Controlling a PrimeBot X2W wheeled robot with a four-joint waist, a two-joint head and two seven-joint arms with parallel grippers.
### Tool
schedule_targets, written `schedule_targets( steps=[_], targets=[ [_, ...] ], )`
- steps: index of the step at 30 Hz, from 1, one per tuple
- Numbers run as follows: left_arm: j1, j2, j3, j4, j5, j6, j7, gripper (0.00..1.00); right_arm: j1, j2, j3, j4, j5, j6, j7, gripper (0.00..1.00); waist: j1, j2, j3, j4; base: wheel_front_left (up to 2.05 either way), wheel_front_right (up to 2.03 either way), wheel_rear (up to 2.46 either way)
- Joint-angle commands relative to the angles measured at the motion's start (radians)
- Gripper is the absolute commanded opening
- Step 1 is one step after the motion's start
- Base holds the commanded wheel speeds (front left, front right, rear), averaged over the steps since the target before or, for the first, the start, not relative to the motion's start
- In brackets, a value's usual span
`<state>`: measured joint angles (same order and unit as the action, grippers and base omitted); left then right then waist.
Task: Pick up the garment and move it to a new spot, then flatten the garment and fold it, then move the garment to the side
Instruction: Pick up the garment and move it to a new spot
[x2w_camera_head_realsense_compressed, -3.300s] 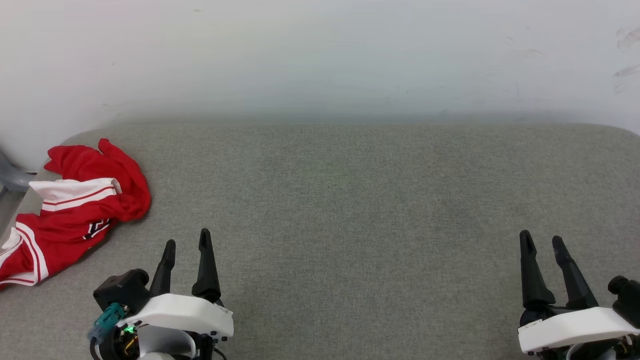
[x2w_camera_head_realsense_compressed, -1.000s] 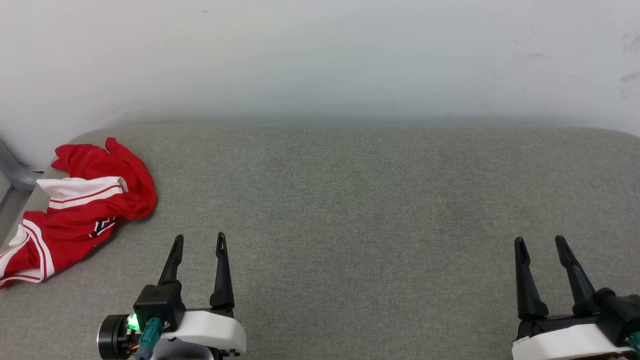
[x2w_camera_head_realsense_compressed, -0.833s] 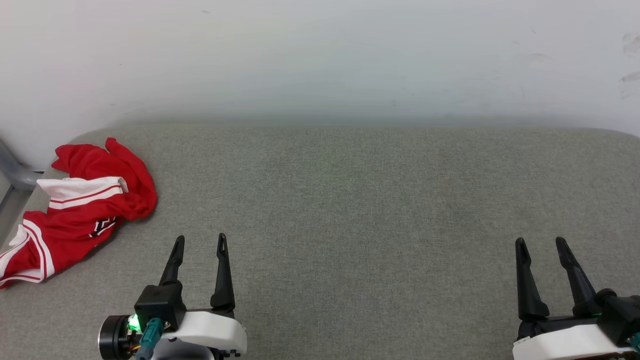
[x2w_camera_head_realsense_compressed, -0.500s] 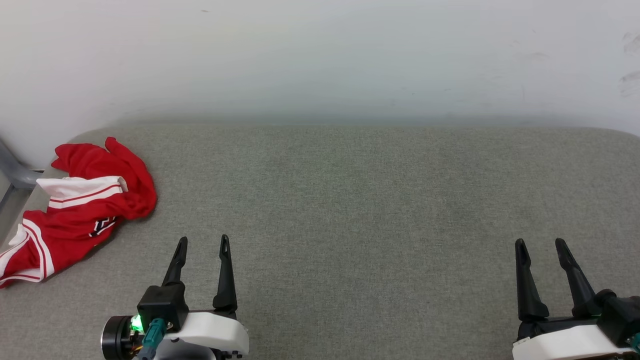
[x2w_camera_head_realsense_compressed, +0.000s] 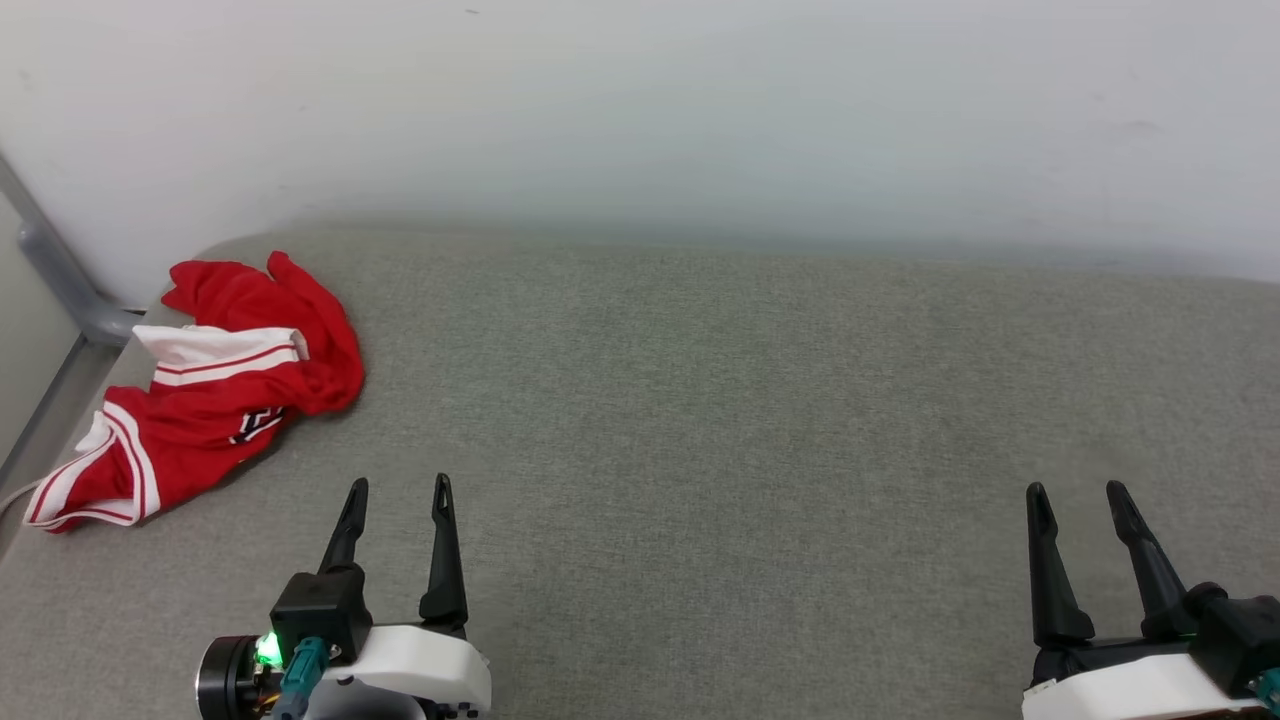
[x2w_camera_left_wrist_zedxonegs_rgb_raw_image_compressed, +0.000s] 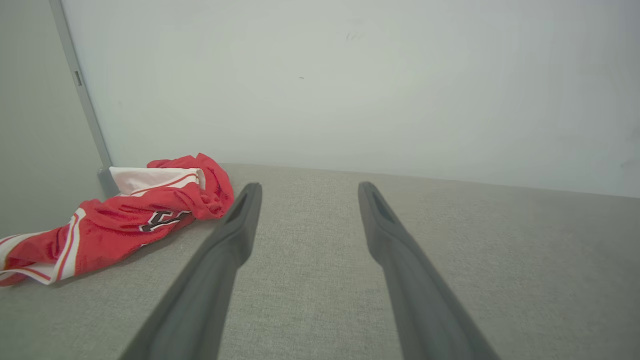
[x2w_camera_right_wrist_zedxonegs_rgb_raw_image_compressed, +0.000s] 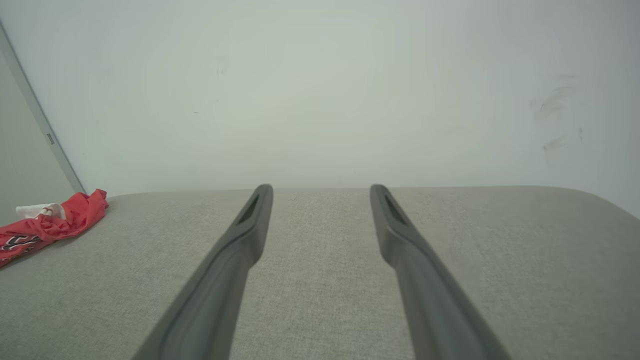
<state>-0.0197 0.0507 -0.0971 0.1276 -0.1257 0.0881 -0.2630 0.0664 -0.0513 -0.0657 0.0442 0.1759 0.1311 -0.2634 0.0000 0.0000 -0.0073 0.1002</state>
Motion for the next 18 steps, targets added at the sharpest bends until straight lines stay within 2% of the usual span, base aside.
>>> schedule_targets(
  steps=[1,10,18],
  targets=[
    [-0.001,-0.001,0.004,0.002,0.006,0.001,-0.003,1.0,0.011,0.002,0.0,0.002,-0.005,-0.001,-0.002,1.0,0.0,0.0,0.0,0.024,0.0,0.0,0.0],
    [0.003,-0.001,0.023,0.005,0.007,0.005,-0.003,1.0,0.014,0.002,0.01,0.0,-0.015,-0.001,-0.002,1.0,0.0,0.0,0.004,0.107,0.0,0.0,0.0],
    [0.005,-0.001,0.039,0.007,0.009,0.006,-0.003,1.0,0.018,0.002,0.013,-0.001,-0.021,-0.001,-0.002,1.0,0.0,0.0,0.007,0.21,0.0,0.0,0.0]
  ],
)
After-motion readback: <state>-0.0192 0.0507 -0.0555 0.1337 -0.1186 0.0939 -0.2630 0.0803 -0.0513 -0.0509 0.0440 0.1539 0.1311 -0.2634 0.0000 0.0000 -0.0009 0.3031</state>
